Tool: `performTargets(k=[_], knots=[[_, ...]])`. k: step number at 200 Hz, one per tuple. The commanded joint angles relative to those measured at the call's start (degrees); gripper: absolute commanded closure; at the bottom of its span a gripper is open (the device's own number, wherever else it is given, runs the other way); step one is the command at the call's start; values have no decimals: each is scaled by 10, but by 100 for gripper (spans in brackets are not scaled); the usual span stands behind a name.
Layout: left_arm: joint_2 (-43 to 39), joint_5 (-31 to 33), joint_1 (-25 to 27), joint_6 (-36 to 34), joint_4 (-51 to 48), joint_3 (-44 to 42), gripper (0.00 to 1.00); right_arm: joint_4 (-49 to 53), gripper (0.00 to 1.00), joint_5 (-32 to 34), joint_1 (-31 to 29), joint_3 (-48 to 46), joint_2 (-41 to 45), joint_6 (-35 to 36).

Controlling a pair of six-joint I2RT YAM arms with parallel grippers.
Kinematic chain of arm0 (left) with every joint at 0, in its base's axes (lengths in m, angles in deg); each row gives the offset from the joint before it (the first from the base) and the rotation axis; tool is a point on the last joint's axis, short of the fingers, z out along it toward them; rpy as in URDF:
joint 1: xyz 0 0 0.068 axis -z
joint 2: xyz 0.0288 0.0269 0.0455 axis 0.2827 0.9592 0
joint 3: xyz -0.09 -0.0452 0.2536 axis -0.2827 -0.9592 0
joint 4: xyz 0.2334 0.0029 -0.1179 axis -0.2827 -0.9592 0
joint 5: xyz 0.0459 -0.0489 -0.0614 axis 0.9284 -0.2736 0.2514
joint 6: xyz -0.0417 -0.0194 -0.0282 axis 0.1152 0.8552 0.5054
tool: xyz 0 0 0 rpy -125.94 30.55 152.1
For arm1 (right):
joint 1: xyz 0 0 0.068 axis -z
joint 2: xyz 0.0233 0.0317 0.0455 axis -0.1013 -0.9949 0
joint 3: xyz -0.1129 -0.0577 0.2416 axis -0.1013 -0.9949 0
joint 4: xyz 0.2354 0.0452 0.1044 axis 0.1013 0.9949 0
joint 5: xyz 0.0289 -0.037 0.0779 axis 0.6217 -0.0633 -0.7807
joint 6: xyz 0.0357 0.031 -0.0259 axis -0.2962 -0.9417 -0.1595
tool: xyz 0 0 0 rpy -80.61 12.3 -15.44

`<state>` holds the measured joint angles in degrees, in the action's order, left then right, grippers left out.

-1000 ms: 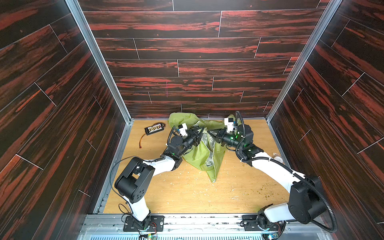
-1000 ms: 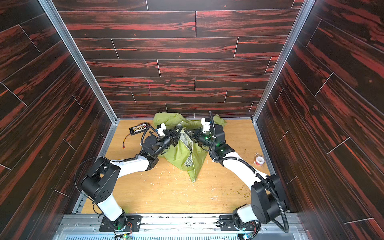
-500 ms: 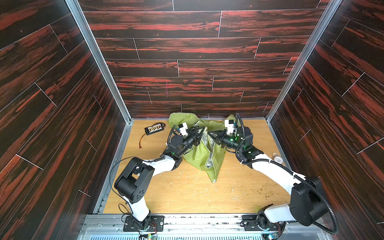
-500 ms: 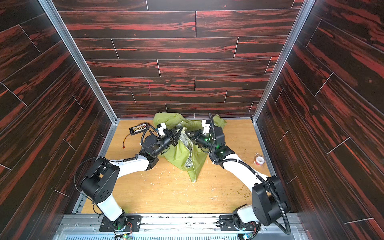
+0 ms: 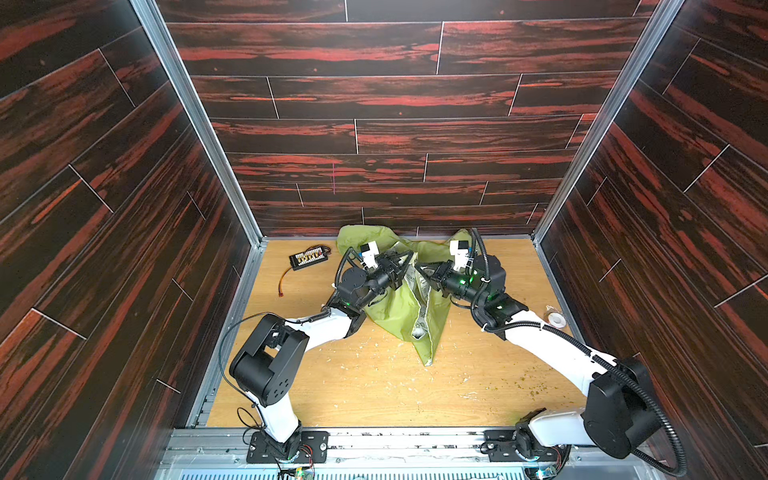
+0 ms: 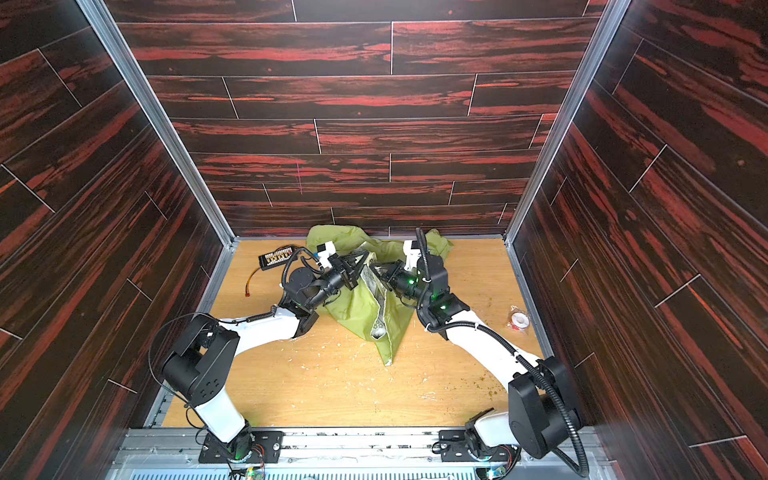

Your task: Zip up the jacket

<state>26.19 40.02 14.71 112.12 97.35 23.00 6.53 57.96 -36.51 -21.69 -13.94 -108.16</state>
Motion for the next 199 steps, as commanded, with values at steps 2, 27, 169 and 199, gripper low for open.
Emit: performTargets(k=[2,27,169,199], knots=[[-22,15,-5,-13,-2,3,100,14,100,-91,-12,5,7,-2],[-20,12,-5,-14,1,8,100,12,97,-107,-11,1,9,0],[-17,-52,-2,-2,25,25,100,162,56,-295,163,-12,131,121],[-29,-75,-2,17,29,13,100,182,56,-351,185,30,86,141]])
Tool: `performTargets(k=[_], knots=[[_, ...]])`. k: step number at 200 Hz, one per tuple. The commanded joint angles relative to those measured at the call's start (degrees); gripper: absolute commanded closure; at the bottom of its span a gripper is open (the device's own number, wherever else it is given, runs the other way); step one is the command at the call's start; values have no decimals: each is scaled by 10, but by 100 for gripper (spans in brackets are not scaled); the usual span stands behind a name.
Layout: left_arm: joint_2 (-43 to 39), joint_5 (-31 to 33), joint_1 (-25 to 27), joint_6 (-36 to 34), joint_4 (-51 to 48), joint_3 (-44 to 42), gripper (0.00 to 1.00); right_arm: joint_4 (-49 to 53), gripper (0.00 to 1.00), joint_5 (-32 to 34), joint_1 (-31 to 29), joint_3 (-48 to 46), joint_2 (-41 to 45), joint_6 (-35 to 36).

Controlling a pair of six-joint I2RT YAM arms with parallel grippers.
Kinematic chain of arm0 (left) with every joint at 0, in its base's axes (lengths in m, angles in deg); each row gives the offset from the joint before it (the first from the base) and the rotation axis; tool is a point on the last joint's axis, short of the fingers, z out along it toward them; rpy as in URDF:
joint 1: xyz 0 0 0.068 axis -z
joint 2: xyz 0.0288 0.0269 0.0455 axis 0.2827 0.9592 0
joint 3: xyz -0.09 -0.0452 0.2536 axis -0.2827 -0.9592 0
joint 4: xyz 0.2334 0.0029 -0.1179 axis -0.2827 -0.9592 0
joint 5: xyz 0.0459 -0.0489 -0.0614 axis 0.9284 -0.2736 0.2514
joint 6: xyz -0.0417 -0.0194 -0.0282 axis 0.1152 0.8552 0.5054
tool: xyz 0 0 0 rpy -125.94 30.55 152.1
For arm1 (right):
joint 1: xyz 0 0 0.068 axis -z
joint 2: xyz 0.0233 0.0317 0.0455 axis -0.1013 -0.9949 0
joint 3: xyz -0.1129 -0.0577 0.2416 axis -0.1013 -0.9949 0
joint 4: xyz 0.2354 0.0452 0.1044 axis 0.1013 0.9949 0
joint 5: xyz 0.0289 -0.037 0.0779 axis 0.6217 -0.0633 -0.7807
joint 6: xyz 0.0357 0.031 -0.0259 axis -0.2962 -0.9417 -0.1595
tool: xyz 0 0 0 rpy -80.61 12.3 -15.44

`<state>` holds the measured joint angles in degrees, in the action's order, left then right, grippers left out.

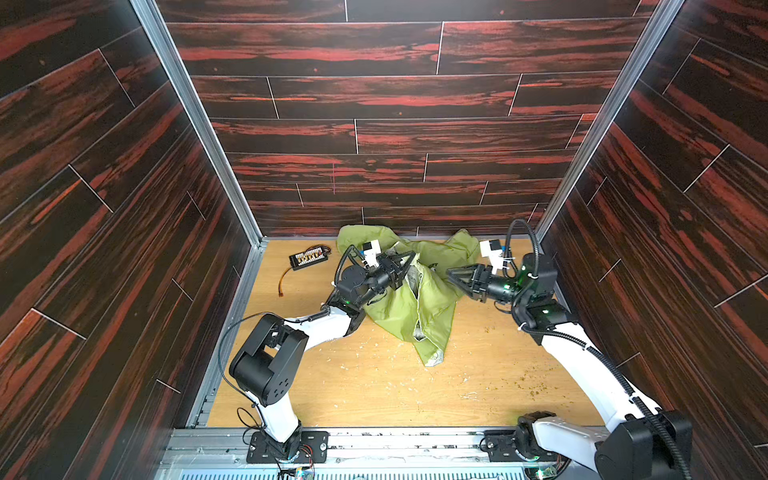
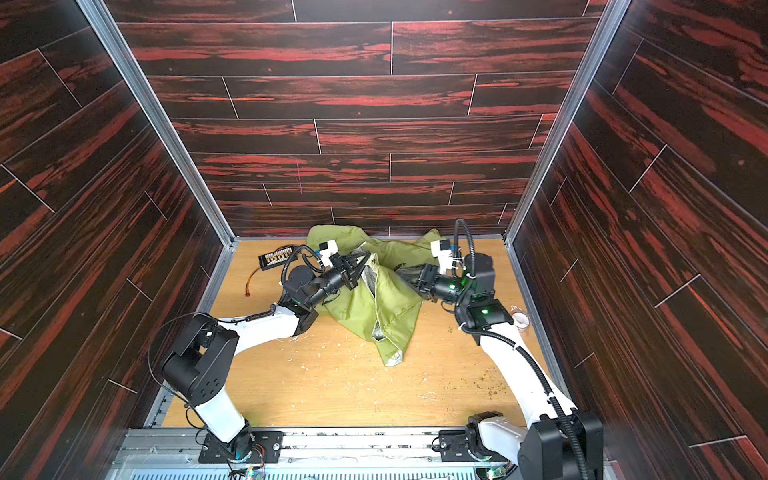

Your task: Zip up the jacket

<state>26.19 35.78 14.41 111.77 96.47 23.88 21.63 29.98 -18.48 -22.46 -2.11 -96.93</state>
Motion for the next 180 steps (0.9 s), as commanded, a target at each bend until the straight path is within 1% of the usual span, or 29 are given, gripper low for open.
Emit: performTargets(k=[1,19,38,68,99,142,180], knots=[[-29,-34,1,21,38,4,100,30,56,-73,4,39,-34,29],[-27,-60,1,42,49,2,100,6,56,-100,4,45,-60,17],[-27,-68,1,63,68,-12,100,-33,56,-116,4,43,-81,-5],[-33,-80,1,82,92,-32,100,-120,53,-121,3,32,-110,-61],[-47,-87,1,84,94,-43,100,-162,51,-109,-12,36,-139,-92],[-40,-86,1,99,117,-43,100,-182,50,-89,-53,43,-167,-99],[-33,-92,2,119,137,-42,100,-228,47,-71,-57,41,-182,-123]])
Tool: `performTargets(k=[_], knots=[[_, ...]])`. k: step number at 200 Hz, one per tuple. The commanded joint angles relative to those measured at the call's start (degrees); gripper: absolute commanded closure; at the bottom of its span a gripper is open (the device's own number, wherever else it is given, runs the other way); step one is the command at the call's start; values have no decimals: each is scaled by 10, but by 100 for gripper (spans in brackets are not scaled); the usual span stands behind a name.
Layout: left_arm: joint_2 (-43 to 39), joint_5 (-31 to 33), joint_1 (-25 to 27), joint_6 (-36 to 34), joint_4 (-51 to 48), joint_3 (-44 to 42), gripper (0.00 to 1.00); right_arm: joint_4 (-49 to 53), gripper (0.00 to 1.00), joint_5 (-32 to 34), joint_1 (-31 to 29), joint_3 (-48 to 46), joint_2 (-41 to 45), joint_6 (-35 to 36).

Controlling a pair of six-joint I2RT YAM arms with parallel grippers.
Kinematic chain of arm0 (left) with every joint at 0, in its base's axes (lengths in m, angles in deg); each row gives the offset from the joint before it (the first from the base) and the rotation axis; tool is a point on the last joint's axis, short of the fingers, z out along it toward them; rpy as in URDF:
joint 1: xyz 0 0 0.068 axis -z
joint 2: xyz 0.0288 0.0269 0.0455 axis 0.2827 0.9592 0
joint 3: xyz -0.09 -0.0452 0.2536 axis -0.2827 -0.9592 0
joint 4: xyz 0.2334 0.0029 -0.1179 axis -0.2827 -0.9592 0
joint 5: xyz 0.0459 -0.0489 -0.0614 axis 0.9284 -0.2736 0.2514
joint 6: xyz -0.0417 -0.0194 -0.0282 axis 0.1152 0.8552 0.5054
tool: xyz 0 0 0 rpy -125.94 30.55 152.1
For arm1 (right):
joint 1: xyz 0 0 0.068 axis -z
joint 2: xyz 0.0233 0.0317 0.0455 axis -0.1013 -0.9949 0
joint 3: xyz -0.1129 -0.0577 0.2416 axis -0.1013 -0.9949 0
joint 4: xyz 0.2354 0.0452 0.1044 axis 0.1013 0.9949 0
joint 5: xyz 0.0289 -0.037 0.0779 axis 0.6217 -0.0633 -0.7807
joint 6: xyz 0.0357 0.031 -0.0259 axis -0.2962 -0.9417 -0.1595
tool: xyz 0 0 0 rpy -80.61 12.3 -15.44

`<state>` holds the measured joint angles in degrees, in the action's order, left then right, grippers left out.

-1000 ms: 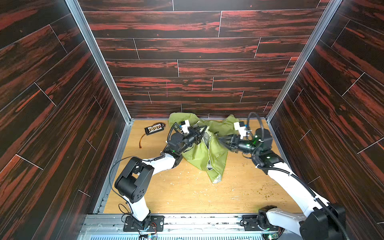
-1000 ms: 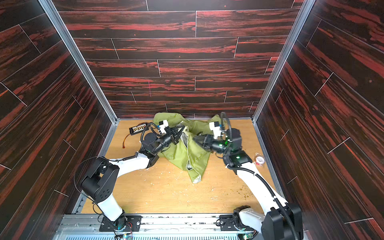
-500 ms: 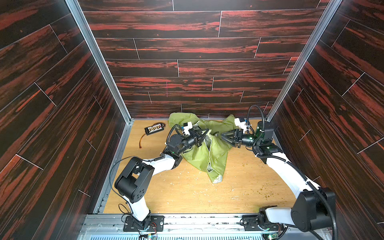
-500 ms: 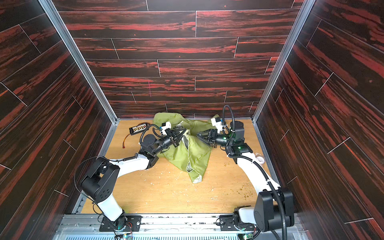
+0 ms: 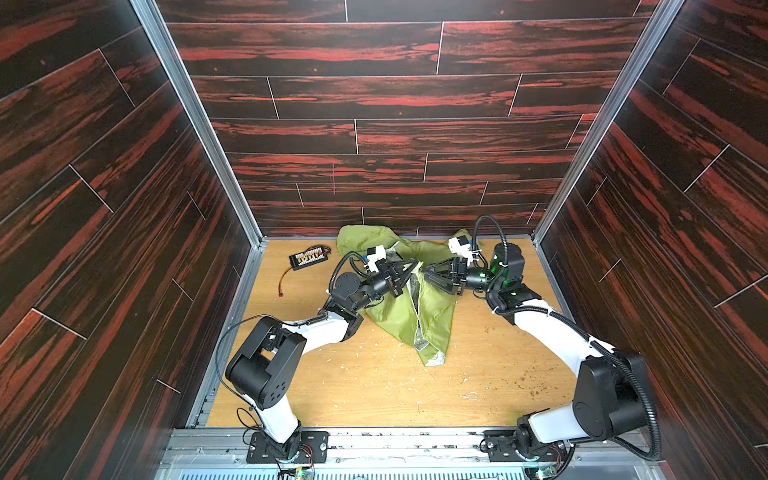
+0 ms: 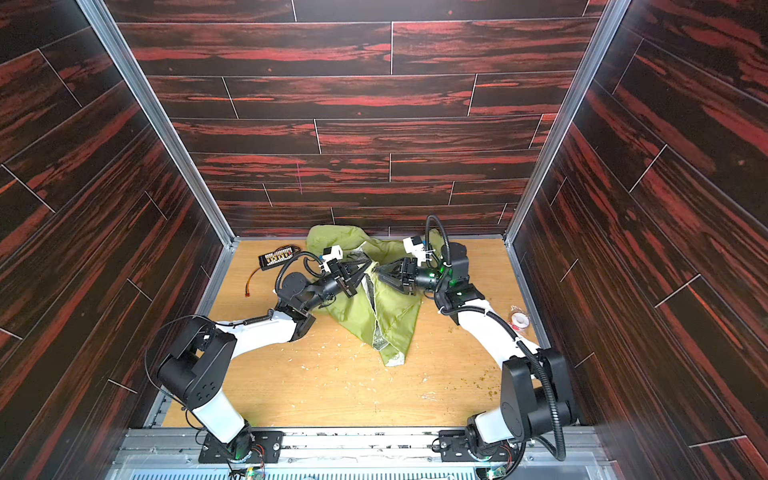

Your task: Zip up the jacket

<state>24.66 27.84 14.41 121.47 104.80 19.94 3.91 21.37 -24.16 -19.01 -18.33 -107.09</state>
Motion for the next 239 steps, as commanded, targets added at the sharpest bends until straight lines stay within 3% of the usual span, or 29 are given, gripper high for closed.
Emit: performTargets(k=[1,124,239], knots=[[-18,-13,1,22,54,-2,100,-51,47,15,-1,7,-20,-22],[-8,-23,4,51,66,12,100,-110,41,17,-17,30,-65,-45],[53,-15,12,71,97,61,100,-255,36,14,-35,23,-106,-165]])
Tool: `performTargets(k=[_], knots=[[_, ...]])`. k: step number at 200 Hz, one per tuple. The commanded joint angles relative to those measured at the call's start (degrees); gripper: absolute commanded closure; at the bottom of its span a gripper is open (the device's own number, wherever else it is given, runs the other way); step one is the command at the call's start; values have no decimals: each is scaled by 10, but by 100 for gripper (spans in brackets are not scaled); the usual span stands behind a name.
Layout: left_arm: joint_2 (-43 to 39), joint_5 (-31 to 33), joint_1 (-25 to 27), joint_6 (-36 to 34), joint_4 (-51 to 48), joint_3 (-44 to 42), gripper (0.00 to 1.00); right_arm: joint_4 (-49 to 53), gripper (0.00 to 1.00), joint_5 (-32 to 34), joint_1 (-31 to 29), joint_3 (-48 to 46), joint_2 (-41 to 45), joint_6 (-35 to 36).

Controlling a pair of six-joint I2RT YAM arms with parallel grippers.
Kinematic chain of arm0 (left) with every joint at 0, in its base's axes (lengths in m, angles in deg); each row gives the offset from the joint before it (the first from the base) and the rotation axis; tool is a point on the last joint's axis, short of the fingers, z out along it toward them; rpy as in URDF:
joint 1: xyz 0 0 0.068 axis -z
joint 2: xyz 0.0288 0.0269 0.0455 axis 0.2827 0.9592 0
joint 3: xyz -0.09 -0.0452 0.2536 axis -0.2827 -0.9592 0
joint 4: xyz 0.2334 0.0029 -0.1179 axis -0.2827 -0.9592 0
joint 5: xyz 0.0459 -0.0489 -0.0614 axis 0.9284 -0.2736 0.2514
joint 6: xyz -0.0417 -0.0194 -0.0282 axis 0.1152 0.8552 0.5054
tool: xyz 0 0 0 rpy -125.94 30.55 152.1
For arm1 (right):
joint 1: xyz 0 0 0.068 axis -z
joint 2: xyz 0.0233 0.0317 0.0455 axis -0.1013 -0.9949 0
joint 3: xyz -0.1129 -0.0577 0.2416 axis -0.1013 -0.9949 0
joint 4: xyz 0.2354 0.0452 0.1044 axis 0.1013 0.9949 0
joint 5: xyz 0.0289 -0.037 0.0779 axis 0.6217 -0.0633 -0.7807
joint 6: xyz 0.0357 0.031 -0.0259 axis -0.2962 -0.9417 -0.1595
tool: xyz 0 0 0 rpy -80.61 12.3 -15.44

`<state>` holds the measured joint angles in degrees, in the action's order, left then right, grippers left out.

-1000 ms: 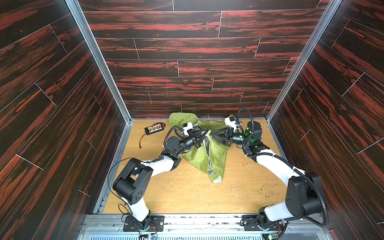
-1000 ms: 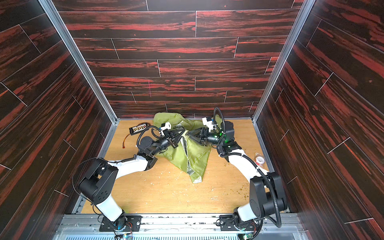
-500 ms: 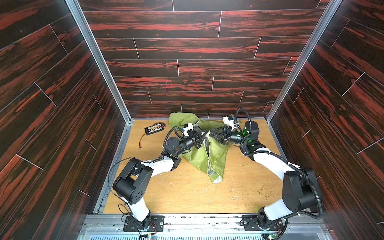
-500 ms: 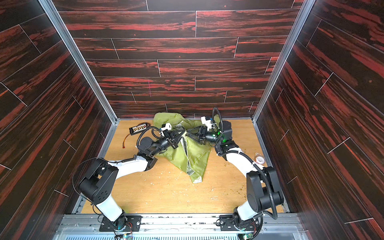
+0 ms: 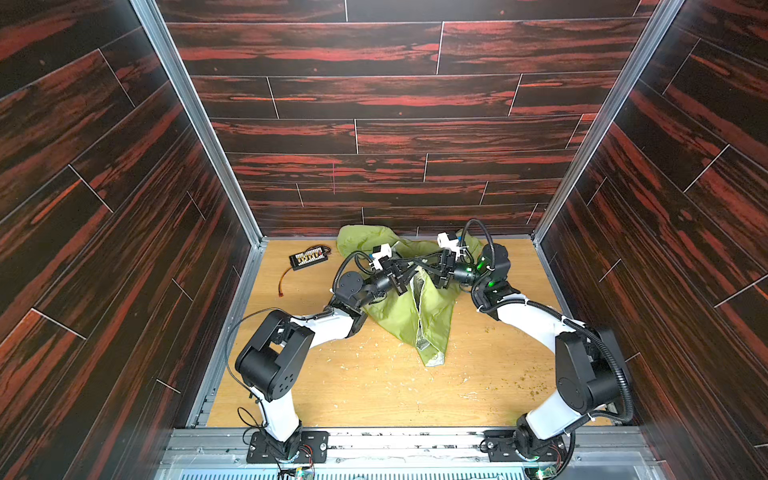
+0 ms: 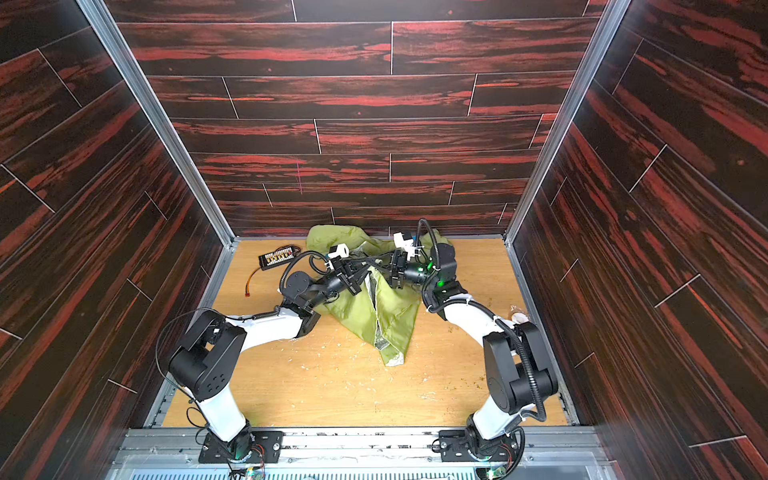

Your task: Zip up the jacket

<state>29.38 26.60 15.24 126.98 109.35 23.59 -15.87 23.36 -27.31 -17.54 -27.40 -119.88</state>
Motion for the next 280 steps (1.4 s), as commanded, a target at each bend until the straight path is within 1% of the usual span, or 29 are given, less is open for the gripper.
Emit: performTargets(k=[1,44,63,94,146,192,249,266,280], knots=[[6,-1,3,16,52,25,100,-59,36,-6,-4,8,-15,-38],[9,0,3,15,52,25,100,-110,38,6,4,-2,-18,-90],[8,3,3,14,52,22,100,-130,41,12,11,-11,-19,-107],[7,7,3,12,52,22,100,-150,48,3,19,-14,-25,-126],[7,11,3,12,52,19,100,-148,55,3,30,-21,-18,-129],[8,13,3,12,52,19,100,-144,64,-1,42,-28,-12,-129],[12,13,3,13,52,22,100,-145,78,-7,49,-36,-6,-130],[14,13,3,13,52,24,100,-145,83,-7,49,-36,-5,-130],[15,13,3,14,52,25,100,-145,84,-7,50,-37,-5,-131]])
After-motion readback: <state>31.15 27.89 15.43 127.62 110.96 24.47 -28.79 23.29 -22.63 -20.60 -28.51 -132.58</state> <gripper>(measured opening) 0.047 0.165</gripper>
